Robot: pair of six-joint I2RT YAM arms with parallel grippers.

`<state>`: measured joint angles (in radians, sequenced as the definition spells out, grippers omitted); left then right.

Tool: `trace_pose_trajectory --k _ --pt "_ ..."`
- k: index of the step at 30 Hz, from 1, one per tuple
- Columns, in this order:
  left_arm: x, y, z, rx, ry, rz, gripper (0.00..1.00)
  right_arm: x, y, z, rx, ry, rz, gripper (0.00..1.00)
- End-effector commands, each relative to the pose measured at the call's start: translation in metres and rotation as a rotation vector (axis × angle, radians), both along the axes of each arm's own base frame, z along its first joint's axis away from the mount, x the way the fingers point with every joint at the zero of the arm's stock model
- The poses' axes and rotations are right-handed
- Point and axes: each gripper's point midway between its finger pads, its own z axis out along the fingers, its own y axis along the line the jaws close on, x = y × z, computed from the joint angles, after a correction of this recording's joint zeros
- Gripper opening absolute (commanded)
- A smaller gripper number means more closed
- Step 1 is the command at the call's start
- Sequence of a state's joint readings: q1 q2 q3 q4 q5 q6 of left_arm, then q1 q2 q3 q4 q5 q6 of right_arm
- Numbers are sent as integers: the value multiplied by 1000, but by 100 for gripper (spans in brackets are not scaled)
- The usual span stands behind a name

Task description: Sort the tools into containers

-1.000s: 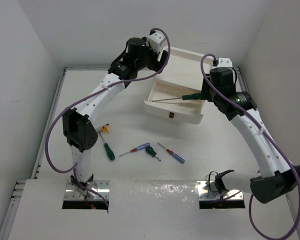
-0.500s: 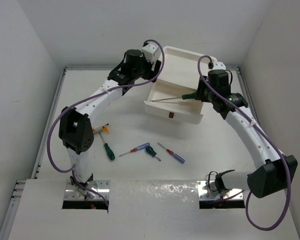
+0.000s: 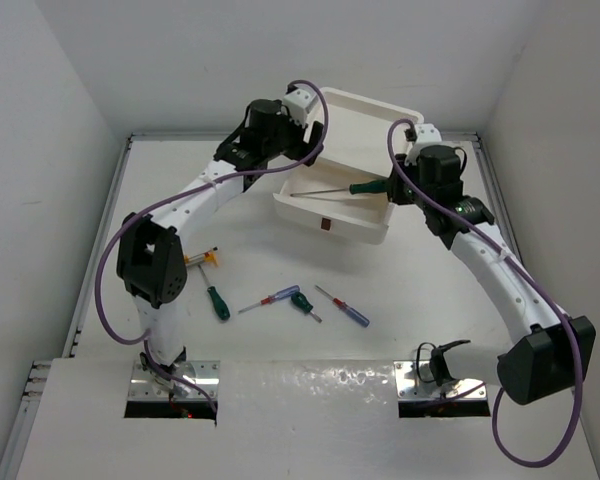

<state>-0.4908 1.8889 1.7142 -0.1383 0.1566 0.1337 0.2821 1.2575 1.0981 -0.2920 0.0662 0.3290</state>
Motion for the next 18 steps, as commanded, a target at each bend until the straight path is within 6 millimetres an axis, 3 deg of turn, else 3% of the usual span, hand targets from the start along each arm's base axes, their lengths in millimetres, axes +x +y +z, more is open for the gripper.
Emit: trace_pose_trajectory --k 1,5,6,10,11,12,15,18 --pt "-10 -2 11 -25 -1 -45 74 -13 15 -7 -81 22 164 24" --pt "-8 -1 23 -14 -27 -47 74 -22 17 17 -230 -25 333 35" --pt "-7 0 27 -12 -34 -42 74 -22 18 33 -261 -51 371 41" --pt "-1 3 54 -24 -72 -10 75 -16 24 58 -369 -89 504 48" --pt "1 4 57 -24 -77 -1 75 -14 25 41 -381 -22 530 51" --pt "5 8 64 -25 -90 29 75 -11 27 46 -408 -29 563 53" --pt "11 21 71 -41 -90 88 76 -10 34 19 -457 40 663 54" --pt "21 35 73 -81 -62 129 77 -9 46 8 -506 41 741 54"
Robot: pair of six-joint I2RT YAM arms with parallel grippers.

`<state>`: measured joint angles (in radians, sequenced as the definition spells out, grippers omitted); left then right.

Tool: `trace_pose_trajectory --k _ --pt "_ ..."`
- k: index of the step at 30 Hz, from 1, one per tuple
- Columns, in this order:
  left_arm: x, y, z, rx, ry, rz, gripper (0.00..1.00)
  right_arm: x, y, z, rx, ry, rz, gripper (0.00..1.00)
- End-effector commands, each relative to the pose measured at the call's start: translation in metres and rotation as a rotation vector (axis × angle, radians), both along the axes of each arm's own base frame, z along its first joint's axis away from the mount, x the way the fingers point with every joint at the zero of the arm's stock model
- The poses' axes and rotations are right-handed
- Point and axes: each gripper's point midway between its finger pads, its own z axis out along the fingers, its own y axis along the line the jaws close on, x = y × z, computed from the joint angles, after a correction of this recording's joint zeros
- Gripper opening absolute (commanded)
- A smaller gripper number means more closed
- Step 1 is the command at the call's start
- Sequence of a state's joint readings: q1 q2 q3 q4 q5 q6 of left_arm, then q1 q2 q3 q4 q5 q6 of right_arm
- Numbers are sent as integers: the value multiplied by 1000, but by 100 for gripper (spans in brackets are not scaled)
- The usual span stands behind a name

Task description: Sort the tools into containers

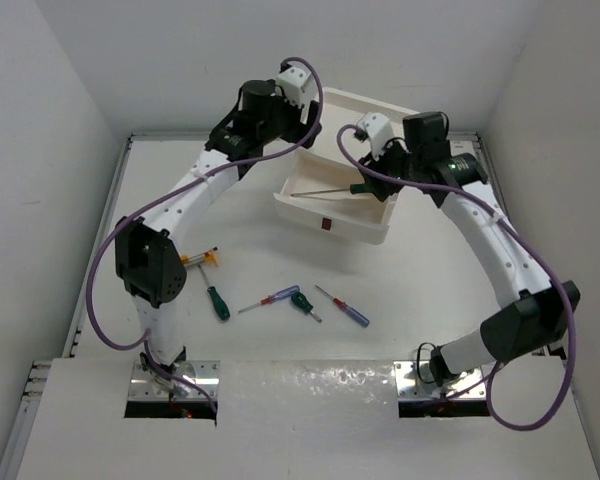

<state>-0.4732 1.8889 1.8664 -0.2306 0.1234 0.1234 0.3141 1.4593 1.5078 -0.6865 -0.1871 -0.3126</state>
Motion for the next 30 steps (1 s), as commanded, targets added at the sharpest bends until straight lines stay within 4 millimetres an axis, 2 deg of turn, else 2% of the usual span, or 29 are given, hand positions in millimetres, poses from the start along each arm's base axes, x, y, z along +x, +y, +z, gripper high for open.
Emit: trace_pose_trajectory --k 1,4,5,10,14,19,21,23,24,30 --pt "14 25 21 -56 -5 84 77 -13 16 -25 -103 58 170 54" --pt "24 32 10 -43 22 118 77 -14 27 -39 -176 71 225 55" --pt "27 34 4 -32 34 125 77 -12 32 -50 -219 84 243 55" --pt "34 29 -14 -16 57 122 77 -3 18 -78 -337 141 177 53" --pt "38 28 -20 -14 60 123 76 -3 4 -87 -394 150 125 50" --pt "41 25 -23 -18 59 116 76 8 -22 -92 -514 121 5 48" --pt "41 24 -23 -22 58 112 76 15 -27 -93 -562 94 -46 40" --pt "41 24 -26 -20 64 112 76 18 -29 -95 -588 83 -75 27" --pt "42 24 -26 -20 64 115 76 21 -25 -91 -565 72 -88 16" --pt "40 25 -25 -26 60 113 76 15 -9 -68 -451 60 -76 5"
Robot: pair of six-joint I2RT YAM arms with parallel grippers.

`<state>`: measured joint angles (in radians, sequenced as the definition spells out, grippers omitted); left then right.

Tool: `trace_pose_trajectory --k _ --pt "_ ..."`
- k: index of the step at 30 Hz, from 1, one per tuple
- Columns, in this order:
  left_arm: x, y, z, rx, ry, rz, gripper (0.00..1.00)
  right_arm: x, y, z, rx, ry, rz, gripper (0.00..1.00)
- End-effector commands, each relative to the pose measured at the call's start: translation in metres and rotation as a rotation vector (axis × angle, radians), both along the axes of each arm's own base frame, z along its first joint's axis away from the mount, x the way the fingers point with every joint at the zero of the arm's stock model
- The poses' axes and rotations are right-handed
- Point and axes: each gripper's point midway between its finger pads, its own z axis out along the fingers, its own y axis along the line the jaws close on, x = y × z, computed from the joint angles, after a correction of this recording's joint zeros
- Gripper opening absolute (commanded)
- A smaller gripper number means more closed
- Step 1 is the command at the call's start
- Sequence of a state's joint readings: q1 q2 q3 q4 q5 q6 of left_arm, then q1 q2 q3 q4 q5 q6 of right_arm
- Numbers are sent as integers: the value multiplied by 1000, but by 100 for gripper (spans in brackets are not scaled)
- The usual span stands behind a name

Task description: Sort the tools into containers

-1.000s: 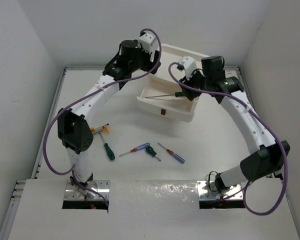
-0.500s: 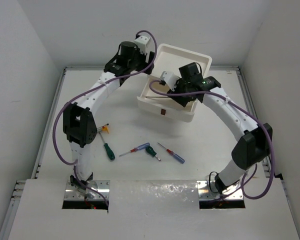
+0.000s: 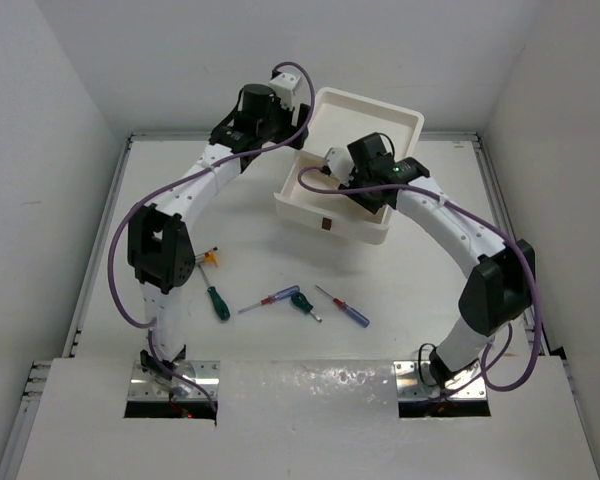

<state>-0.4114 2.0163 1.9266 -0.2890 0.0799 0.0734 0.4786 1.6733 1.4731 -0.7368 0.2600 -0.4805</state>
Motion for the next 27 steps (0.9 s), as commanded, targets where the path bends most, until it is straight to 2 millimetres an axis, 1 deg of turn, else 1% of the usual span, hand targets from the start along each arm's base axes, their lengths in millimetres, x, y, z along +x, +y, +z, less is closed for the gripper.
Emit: trace_pose_trajectory --k 1,2,3,4,5,6,8,9,11,13,17,18,19,20,21,23,24,25,26,27 --pt "3 -5 31 -48 -75 -6 76 3 8 35 105 -64 -61 3" --pt "3 -5 32 -51 -76 -7 76 2 14 39 147 -56 -64 2" --pt "3 -6 32 -52 -78 -8 76 -2 15 40 165 -34 -74 1" --pt "3 -6 33 -56 -79 -7 76 -3 21 48 214 -32 -101 1" --pt "4 -6 33 -58 -80 -7 76 -9 25 43 231 18 -107 1" --pt "3 -6 33 -59 -79 -6 76 -10 27 47 248 23 -123 0" --pt "4 -6 33 -62 -79 -9 76 -14 31 42 286 59 -186 0" --pt "4 -7 33 -62 -79 -10 76 -19 35 36 302 97 -191 0" --pt "4 -8 34 -63 -82 -14 76 -25 44 30 336 136 -206 0" --pt "4 -8 31 -62 -78 -13 76 -27 50 22 347 166 -225 0" --pt "4 -7 30 -64 -73 -12 76 -24 51 18 361 172 -275 0" --pt "3 -9 30 -66 -72 -15 76 -24 53 18 382 174 -304 2" --pt "3 -8 29 -65 -69 -14 76 -24 55 18 402 175 -326 6" --pt "3 -9 30 -67 -70 -15 76 -23 57 19 418 174 -329 13" --pt "3 -8 29 -67 -68 -15 76 -24 59 20 428 177 -325 28" --pt "3 -9 30 -70 -68 -16 76 -24 60 23 436 170 -327 43" --pt "2 -9 30 -72 -67 -18 76 -23 59 28 438 158 -324 54" --pt "2 -9 31 -72 -69 -19 76 -23 58 31 437 151 -321 58" --pt "2 -9 33 -73 -72 -19 76 -22 56 39 436 134 -317 61" --pt "2 -10 34 -74 -73 -23 76 -22 56 43 429 125 -297 69"
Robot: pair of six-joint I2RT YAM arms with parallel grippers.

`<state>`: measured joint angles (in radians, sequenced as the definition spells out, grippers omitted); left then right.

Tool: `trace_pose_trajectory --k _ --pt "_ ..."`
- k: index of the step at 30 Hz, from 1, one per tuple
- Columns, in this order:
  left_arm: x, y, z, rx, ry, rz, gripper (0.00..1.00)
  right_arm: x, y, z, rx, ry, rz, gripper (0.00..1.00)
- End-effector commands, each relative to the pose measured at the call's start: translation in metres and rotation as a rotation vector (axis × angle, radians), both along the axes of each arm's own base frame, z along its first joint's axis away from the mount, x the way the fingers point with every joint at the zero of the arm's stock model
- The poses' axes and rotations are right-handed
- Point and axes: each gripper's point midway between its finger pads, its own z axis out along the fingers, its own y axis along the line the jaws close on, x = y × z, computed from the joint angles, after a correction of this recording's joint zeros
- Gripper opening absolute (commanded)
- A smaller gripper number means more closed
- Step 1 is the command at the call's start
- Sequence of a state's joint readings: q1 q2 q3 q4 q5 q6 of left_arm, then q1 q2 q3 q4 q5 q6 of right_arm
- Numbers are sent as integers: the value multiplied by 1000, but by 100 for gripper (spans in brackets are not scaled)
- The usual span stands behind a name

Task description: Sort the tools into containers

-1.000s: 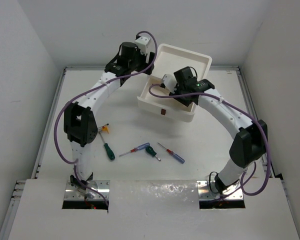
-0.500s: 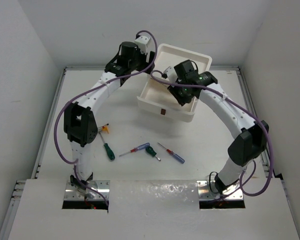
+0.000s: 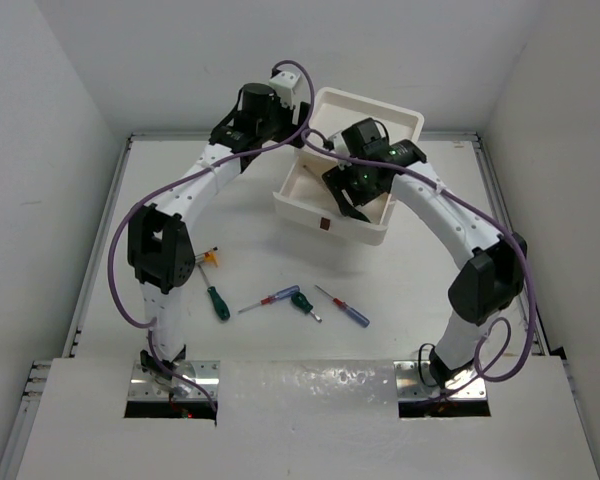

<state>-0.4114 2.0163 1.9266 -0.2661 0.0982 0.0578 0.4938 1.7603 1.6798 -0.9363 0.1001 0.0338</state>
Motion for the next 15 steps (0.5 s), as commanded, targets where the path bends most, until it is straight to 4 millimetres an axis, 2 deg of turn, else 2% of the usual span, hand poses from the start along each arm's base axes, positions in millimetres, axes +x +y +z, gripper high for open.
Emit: trace_pose_trajectory --k 1,3,4,6,9,10,11,12,13,14,15 --pt "2 -5 28 -46 -62 -10 76 0 7 41 52 -81 21 74" --pt "3 -5 34 -44 -79 -16 76 3 7 55 44 -107 56 82" --pt "5 -6 34 -39 -83 -16 76 -1 3 56 22 -91 73 83" --pt "9 -5 49 -37 -110 -3 76 1 2 76 20 -133 89 84" --pt "12 2 83 -73 -161 22 77 0 5 115 64 -237 108 84" --pt "15 12 118 -106 -221 29 79 -3 6 124 84 -269 113 84" --pt "11 15 135 -124 -228 2 81 -12 2 150 127 -339 93 84" --pt "16 32 154 -130 -258 16 82 -12 3 167 167 -401 78 84" --pt "3 47 208 -143 -355 19 85 -25 -4 188 200 -460 48 84" --pt "-1 60 227 -140 -396 35 86 -31 -5 198 207 -500 42 83" --pt "-14 91 251 -133 -441 76 87 -36 -2 195 224 -512 25 81"
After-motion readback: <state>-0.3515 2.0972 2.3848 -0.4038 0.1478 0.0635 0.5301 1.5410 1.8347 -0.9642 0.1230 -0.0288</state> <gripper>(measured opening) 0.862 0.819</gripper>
